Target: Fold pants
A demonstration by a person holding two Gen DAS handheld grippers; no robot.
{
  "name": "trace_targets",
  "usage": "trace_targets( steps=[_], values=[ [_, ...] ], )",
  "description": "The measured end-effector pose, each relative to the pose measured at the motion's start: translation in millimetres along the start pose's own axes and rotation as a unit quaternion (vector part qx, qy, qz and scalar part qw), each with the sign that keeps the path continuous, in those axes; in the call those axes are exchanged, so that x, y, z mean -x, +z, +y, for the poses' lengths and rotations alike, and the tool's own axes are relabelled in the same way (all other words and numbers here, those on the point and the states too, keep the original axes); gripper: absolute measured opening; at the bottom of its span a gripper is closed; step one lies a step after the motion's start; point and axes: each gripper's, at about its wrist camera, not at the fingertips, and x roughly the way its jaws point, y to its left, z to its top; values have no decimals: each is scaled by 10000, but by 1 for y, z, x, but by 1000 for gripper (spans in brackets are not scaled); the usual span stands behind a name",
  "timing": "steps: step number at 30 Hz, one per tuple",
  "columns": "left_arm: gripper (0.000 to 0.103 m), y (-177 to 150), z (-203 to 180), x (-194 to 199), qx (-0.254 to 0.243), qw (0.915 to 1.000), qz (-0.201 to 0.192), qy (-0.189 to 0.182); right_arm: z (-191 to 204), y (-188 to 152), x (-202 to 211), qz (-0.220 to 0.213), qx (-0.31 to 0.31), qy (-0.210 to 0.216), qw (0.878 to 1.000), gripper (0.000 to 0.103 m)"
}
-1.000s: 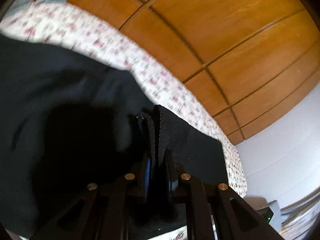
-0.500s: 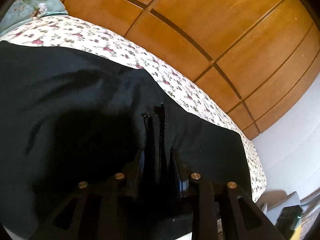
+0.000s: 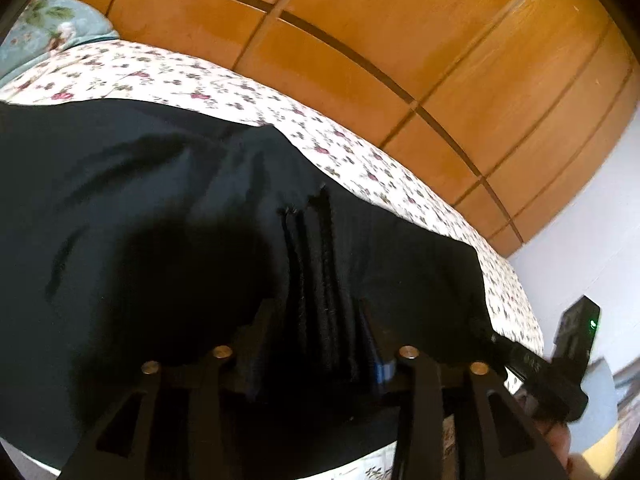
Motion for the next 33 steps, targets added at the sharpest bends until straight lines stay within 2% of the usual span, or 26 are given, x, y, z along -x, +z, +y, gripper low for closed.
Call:
trace_targets(
  steps=[2,4,9,10,12,14,17,19,22,26,33],
  values=[
    [47,-2,-5,-2,-294,9995,-30,78,-3,-2,3,-149,-49,-59,9999,0],
    [47,-2,-8,-4,-343,9993,-80,145,3,-5,3,-255,137,-234,9993,0],
    [47,-2,9,10,275,9993,-204,-127,24,-9,9,-332,516,-581,9964,0],
    [47,-3,14,16,417,9987,-255,-147,29,-10,14,-361,546,-525,9965,6],
    [47,-4,21,29,657,9970,-382,-121,39,-16,26,-501,639,-193,9965,9],
    [46,-6,26,42,736,9957,-550,84,50,-25,26,-463,838,51,9954,9],
    [46,-9,38,65,878,9926,-794,269,61,-37,15,-273,1078,65,9938,10],
    [46,-15,49,84,1011,9896,-930,423,57,-41,13,-304,1047,38,9940,10],
    [47,-24,69,112,1262,9808,-1280,757,52,-43,12,-349,919,149,9950,10],
    [55,-36,98,145,1707,9642,-1712,1092,53,-48,14,-431,907,186,9948,10],
    [58,-57,138,180,2262,9395,-2124,1453,51,-51,16,-551,803,245,9949,10]
  ],
)
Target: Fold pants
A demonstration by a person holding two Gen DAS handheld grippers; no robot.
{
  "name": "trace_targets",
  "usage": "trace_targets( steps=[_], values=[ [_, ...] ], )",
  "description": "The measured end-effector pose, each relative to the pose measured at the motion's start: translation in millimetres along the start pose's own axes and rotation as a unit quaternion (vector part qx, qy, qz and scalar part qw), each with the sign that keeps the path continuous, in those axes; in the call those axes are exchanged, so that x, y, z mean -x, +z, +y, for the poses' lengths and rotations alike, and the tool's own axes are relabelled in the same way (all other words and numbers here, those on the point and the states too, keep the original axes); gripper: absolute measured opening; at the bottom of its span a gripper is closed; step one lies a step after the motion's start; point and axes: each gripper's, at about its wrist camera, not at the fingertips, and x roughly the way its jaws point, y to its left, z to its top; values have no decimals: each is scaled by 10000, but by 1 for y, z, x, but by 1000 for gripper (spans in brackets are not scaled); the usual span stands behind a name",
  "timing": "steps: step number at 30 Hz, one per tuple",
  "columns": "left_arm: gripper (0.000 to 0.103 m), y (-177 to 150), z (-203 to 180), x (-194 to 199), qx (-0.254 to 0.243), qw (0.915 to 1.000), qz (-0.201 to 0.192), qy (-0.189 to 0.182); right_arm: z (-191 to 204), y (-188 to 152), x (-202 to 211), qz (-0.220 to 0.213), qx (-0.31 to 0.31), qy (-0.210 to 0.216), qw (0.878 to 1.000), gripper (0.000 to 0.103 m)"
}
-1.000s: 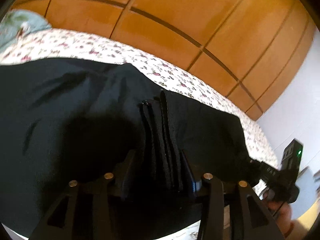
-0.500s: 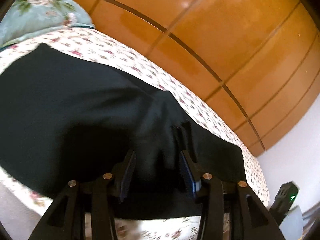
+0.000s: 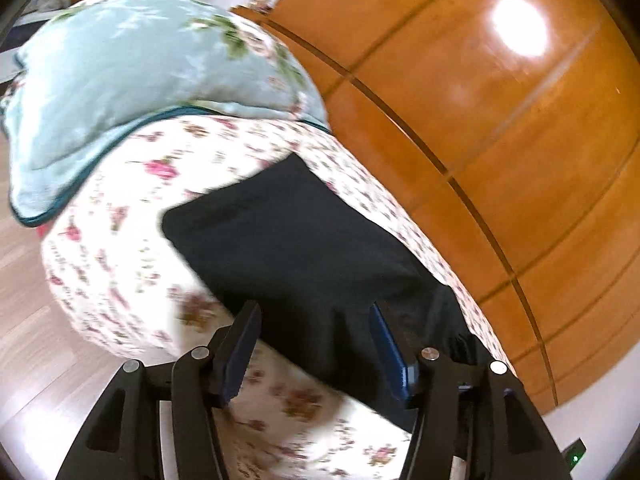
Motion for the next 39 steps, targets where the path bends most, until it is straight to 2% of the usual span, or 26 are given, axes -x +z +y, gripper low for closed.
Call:
trace_targets(
  steps=[5,9,16,18,19,20,23,29,39],
  values=[
    [59,5,27,-5,296,9991,65,298,-1,-1,0,-18,-59,26,10000,10],
    [59,12,44,-18,599,9977,323,14,-1,-1,0,-20,-45,17,10000,10],
    [58,22,52,-27,963,9951,168,-171,-2,-1,0,-24,-34,47,10000,10],
    [49,24,48,-30,862,9960,191,-159,-1,-1,0,-34,-17,40,10000,10],
    [35,26,46,-32,786,9966,209,-154,-1,-1,0,-41,-5,34,10000,10],
    [26,27,45,-35,707,9971,254,-117,-1,-1,0,-45,0,29,10000,10],
    [19,30,45,-36,667,9972,316,-147,-1,-2,0,-53,3,37,10000,10],
    [14,35,31,-25,676,9971,171,-300,-1,-2,1,-55,-38,58,10000,10],
    [12,51,-18,1,316,9955,-113,-882,-5,-2,1,-45,-87,152,9998,10]
  ],
)
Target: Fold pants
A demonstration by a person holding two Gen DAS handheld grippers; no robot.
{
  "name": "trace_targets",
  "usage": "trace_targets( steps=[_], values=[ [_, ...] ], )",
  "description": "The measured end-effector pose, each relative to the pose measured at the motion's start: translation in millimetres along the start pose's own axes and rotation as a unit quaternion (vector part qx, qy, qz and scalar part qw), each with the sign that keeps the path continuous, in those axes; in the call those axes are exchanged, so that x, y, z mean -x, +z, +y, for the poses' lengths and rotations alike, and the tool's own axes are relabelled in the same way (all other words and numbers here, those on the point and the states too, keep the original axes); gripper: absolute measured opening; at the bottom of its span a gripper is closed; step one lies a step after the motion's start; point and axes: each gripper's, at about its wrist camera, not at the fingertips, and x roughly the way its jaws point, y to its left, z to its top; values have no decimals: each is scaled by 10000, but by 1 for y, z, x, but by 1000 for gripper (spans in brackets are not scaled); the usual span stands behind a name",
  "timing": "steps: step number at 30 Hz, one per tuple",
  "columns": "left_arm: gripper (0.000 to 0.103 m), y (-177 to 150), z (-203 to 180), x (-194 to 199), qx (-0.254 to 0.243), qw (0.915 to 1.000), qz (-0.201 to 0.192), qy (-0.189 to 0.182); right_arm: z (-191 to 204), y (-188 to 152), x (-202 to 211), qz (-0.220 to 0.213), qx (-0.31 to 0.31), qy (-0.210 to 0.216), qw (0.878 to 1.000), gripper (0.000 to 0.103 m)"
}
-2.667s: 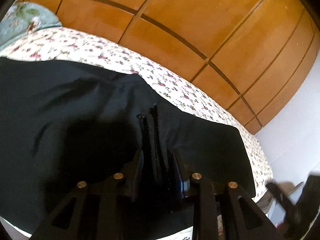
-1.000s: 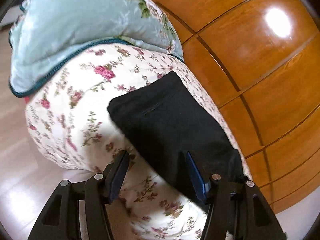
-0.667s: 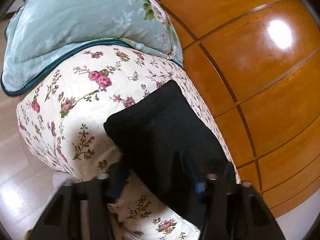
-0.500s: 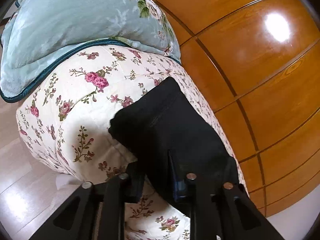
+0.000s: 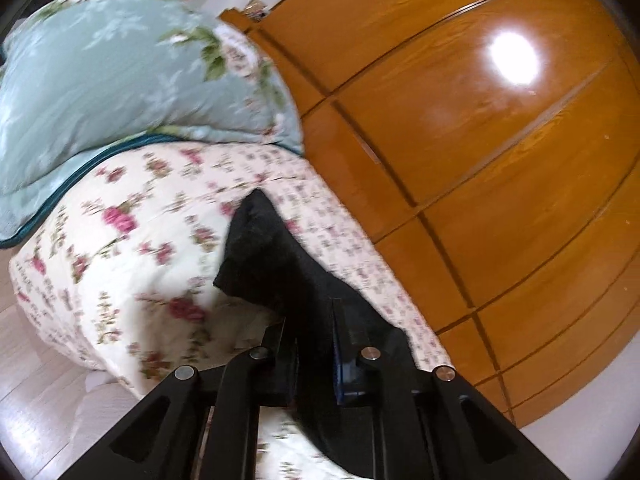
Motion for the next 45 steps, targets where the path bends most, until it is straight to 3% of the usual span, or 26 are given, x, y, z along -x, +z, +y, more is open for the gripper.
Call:
trace_targets(
  steps=[10,20,26,34,45],
  values=[
    [12,-2,-83,11,-1011,9916,56,-810,-4,-2,1,-61,-99,99,9999,10],
    [12,-44,-172,10,-2213,9624,410,-1522,-5,-1,1,-22,-176,138,9997,10],
    [12,-86,-213,-11,-2870,9363,867,-1829,-7,-1,2,-28,-240,217,9995,10],
    [12,-154,-239,-39,-3640,8983,1584,-1883,-13,-3,3,-59,-321,356,9988,10],
    [14,-237,-226,-75,-4821,8337,2273,-1446,-19,0,13,35,-579,498,9971,10]
  ],
)
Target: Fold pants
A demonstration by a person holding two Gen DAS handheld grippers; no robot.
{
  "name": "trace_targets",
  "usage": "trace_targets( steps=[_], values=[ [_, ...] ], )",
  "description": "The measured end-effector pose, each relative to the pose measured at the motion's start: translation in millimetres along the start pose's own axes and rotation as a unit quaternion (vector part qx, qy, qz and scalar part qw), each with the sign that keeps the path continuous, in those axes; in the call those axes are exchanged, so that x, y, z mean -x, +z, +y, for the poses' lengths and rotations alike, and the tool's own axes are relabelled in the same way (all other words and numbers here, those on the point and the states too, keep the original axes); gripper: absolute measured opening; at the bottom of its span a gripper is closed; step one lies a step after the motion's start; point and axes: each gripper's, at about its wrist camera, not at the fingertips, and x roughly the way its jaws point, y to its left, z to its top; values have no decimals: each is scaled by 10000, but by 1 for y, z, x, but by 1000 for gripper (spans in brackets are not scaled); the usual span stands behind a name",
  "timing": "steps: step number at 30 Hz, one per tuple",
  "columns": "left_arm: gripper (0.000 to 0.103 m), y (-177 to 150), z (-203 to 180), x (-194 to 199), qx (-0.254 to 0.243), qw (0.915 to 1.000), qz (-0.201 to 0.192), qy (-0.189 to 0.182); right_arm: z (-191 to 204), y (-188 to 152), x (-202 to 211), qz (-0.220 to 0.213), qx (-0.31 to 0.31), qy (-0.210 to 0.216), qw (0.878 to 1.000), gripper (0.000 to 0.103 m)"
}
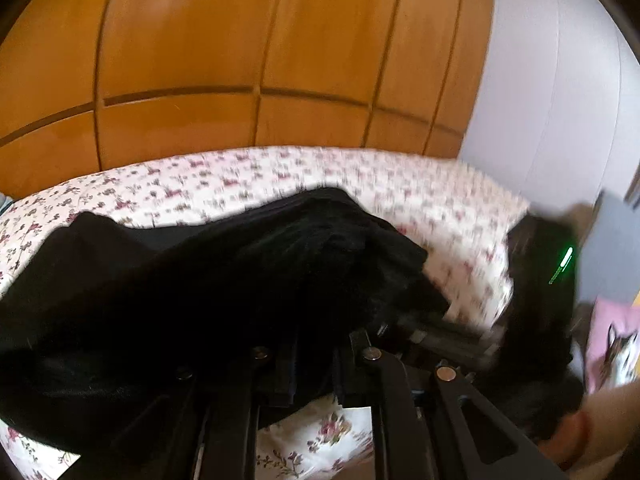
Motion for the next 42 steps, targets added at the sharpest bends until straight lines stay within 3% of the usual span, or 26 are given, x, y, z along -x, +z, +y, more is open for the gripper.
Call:
trace_targets(
  steps=[3,4,5,7,10,12,14,17,20,24,27,30,31,32,33,34,36,37,38,40,41,42],
  values=[
    [32,-8,-9,4,-85,9998,-57,-163,2,3,11,-76,62,-287,9995,11],
    [41,-9,-11,5,-42,9995,-44,-324,4,5,18,-152,94,-377,9991,17],
    [44,-14,-12,10,13,9986,-49,-524,6,6,23,-216,121,-434,9988,31],
    [44,-20,-12,18,44,9975,-62,-707,10,10,37,-433,204,-536,9974,54],
    [44,-32,-11,31,9,9980,-148,-613,23,18,59,-733,497,-311,9956,58],
    [44,-40,-9,45,-84,9986,-400,-339,37,23,68,-763,799,3,9939,67],
    [43,-43,-7,52,-209,9986,-477,-75,57,26,71,-645,1271,320,9893,83],
    [43,-39,2,61,-174,9968,-762,185,94,20,67,-426,2261,700,9706,84],
    [43,-38,19,75,151,9953,-942,191,119,15,51,-65,2961,758,9521,84],
    [43,-54,43,86,522,9925,-928,604,141,6,33,357,3761,811,9223,84],
    [39,-66,65,91,1080,9874,-910,709,153,-10,9,409,4475,262,8930,84],
    [39,-69,80,89,1442,9824,-926,737,156,-20,-11,521,4704,-53,8809,82],
    [38,-69,82,90,1498,9809,-977,765,157,-22,-18,607,4753,-39,8777,78],
    [37,-68,84,91,1532,9794,-1054,792,158,-24,-24,668,4782,-43,8757,63],
    [37,-69,84,98,1547,9771,-1186,854,158,-24,-29,724,4760,-107,8764,50],
    [37,-69,85,106,1537,9743,-1342,955,155,-19,-34,816,4573,-124,8855,26],
    [37,-66,84,119,1522,9683,-1657,1083,139,1,-31,870,3680,252,9254,21],
    [37,-64,83,122,1513,9674,-1738,1053,119,19,-23,836,2732,696,9558,17],
    [36,-62,82,123,1471,9678,-1783,1001,99,32,-20,796,1934,1006,9727,16],
    [36,-58,74,125,1292,9669,-1892,1124,57,44,-16,653,541,1328,9875,13],
    [36,-57,69,128,1211,9654,-1986,1176,33,45,-15,576,-123,1420,9881,13],
    [36,-54,67,131,1160,9644,-2104,1105,-2,41,-16,517,-1028,1560,9810,13]
  ],
)
